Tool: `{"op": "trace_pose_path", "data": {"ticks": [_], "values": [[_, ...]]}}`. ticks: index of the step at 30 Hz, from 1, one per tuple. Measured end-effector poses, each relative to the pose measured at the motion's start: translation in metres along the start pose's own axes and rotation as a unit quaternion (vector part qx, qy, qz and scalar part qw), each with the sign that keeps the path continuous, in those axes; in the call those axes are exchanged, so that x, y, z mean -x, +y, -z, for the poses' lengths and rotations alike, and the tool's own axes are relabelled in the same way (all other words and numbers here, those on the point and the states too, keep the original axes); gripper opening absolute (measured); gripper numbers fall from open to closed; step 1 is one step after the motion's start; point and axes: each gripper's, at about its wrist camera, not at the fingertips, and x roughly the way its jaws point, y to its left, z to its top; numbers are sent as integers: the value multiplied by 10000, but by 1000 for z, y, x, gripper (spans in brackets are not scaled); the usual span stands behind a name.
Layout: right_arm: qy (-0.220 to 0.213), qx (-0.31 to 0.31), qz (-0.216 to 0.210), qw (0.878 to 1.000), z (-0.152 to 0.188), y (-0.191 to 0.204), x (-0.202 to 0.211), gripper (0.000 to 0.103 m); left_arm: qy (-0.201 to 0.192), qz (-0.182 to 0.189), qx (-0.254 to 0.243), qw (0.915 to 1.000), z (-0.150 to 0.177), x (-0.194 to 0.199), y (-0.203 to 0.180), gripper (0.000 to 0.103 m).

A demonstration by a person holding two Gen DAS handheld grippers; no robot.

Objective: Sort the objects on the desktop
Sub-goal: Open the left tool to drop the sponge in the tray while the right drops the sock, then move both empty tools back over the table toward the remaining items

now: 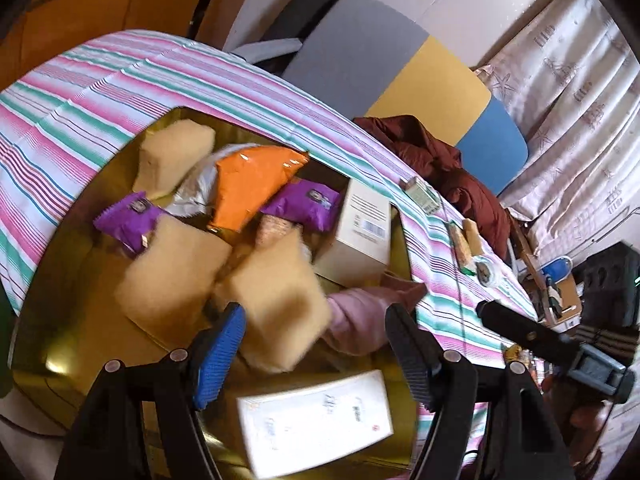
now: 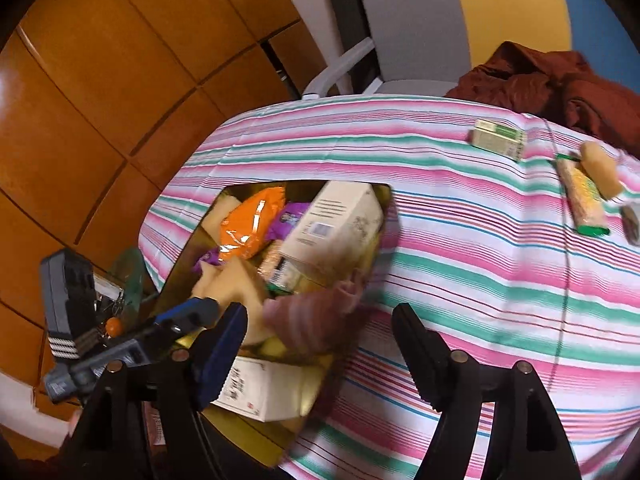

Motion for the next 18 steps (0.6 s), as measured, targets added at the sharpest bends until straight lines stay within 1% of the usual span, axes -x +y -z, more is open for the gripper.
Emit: {"op": "trace_pose_path", "data": {"ticks": [5, 10, 18], "values": [[121, -151, 230, 9995, 12, -29, 6, 76, 151, -10, -216, 9997, 3, -6, -23, 74], [251, -428, 453, 9977, 27, -68, 13, 76, 277, -69, -502, 9983, 9, -13, -49, 74], [229, -826, 816, 9930, 39, -121, 37, 77, 401, -44, -1005, 9941, 19, -24, -91, 74]]}}
